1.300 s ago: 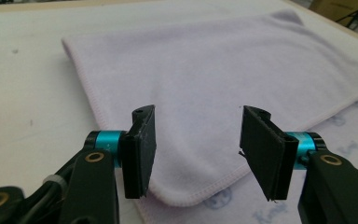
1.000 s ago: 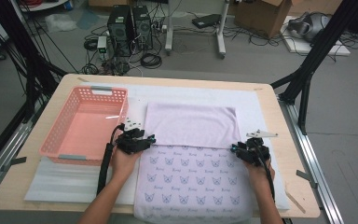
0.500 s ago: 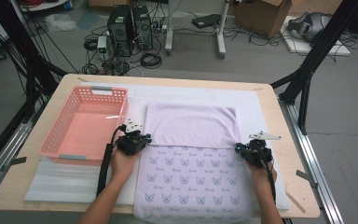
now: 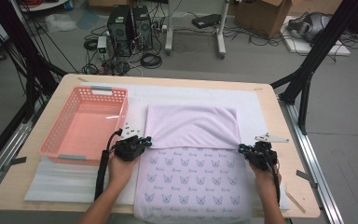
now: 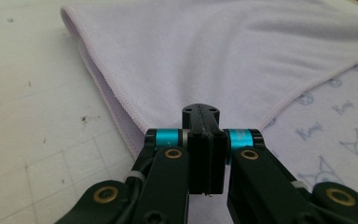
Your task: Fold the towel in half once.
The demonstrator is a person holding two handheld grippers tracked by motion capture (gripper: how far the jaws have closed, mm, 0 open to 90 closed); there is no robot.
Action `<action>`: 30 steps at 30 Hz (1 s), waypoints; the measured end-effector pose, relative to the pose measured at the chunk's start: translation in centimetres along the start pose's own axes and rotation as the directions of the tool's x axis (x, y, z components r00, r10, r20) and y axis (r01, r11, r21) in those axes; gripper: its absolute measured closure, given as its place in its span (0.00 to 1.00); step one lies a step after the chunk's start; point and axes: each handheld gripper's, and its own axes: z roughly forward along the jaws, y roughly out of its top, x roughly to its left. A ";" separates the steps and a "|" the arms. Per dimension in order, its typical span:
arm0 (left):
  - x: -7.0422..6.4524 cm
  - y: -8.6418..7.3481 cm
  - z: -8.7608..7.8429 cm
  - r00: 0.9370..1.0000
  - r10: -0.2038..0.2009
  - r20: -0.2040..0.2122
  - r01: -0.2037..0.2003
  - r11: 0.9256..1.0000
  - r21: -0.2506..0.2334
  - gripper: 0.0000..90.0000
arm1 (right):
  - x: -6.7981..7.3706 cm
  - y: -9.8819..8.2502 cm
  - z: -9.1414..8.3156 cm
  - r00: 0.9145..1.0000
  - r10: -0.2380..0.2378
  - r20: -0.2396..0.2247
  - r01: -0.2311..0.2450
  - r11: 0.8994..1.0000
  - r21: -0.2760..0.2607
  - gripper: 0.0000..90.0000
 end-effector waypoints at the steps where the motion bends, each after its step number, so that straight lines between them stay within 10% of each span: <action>1: 0.0 0.0 -0.2 1.000 0.000 0.008 0.000 1.000 -0.004 1.00 | 0.0 0.0 -0.2 1.000 -0.007 -0.002 0.007 1.000 -0.002 0.96; 30: -3.4 -4.0 -7.9 0.986 0.011 0.169 -0.002 0.999 -0.049 1.00 | 2.9 -4.9 -6.9 0.999 -0.037 -0.030 0.038 0.999 0.029 0.96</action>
